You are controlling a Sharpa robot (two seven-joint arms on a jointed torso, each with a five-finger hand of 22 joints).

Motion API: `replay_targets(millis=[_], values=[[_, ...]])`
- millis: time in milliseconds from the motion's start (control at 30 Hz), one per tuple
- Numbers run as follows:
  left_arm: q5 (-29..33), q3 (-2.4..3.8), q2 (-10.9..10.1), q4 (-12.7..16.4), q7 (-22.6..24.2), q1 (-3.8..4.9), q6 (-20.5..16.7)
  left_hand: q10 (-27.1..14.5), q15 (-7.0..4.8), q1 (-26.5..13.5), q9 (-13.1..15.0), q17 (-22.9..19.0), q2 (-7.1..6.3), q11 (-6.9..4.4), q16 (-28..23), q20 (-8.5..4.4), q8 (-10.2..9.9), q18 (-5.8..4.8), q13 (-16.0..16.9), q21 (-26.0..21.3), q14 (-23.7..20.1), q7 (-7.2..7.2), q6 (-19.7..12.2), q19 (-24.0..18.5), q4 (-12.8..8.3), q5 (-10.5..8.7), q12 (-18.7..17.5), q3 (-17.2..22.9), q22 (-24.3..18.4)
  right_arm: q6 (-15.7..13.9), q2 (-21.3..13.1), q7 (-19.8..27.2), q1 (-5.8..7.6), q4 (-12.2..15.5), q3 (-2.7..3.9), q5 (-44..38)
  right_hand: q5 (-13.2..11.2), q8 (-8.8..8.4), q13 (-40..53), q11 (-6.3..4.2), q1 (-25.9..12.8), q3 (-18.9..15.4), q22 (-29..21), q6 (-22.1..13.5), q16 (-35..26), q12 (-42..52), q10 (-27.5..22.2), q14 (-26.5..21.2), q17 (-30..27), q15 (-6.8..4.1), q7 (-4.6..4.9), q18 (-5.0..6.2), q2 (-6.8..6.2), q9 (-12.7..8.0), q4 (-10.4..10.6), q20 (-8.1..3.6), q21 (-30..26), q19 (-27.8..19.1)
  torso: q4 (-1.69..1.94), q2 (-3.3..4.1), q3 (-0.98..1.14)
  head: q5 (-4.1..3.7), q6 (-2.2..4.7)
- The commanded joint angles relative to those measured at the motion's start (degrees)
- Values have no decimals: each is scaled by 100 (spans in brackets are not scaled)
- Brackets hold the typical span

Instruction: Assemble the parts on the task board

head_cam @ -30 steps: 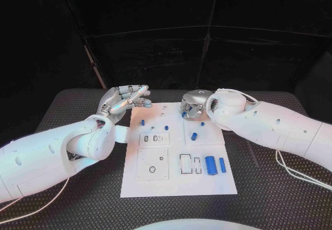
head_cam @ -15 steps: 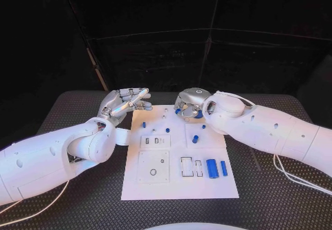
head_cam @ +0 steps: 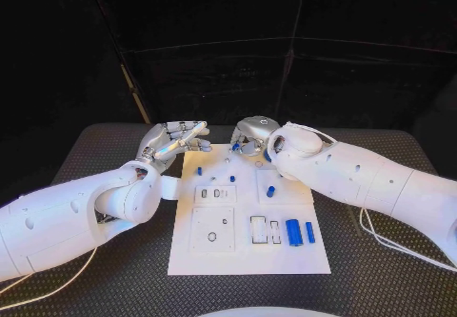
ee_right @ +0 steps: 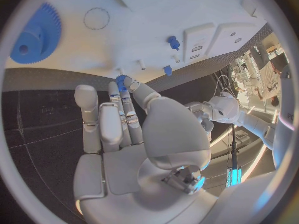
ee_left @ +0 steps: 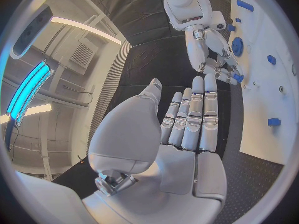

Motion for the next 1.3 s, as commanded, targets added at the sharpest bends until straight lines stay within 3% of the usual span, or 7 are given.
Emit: replay_targets(millis=[33,700,1067,1167,1300], values=[[-30,7,-1,22,33,14,63,24,20,56,-5,8,-15,9,-29,-7,-21,21,-8,30,-11,7,26,50,-22,8,-14,-4,-5,-108,58,122,20,-80,5,22,-28,-3,-4,27,9,33,5,29,37,29,16,169,5,-22,17,-55,-56,4,5,18,31,10,0,5,2,15,-18],[-30,10,2,44,25,40,67,24,20,56,-5,8,-15,9,-29,-7,-21,21,-8,30,-11,7,26,50,-22,8,-14,-4,-5,174,387,210,33,-526,3,24,-54,-19,-8,35,-17,72,21,8,50,25,-15,168,10,-14,22,-57,-85,0,33,26,47,5,6,27,-2,48,-58],[-30,11,13,32,19,43,74,21,22,65,-6,13,-11,10,-38,-6,-28,20,-9,26,-13,6,28,48,-31,8,-26,-8,-8,380,491,188,34,-671,1,-9,-135,-48,-18,59,-90,134,2,-85,41,19,-133,146,-43,11,37,-52,-191,-12,109,49,49,-41,-4,33,-2,68,-72],[-30,11,12,31,19,44,75,21,22,65,-6,13,-11,10,-38,-6,-28,20,-9,26,-13,6,28,48,-31,8,-26,-8,-8,361,506,197,34,-699,1,-14,-166,-65,-39,132,-167,174,-77,-446,16,18,-442,122,-106,90,117,-44,-307,-44,171,94,8,-116,-7,33,-4,68,-67],[-30,11,13,26,17,44,77,21,22,65,-6,13,-11,10,-38,-6,-28,20,-9,26,-13,6,28,48,-31,8,-26,-8,-8,324,514,226,34,-715,1,4,-212,-67,-42,241,-169,87,-546,-1022,-131,21,-1102,51,-382,185,106,48,-524,-38,240,160,-261,-429,-4,36,-2,68,-66]])
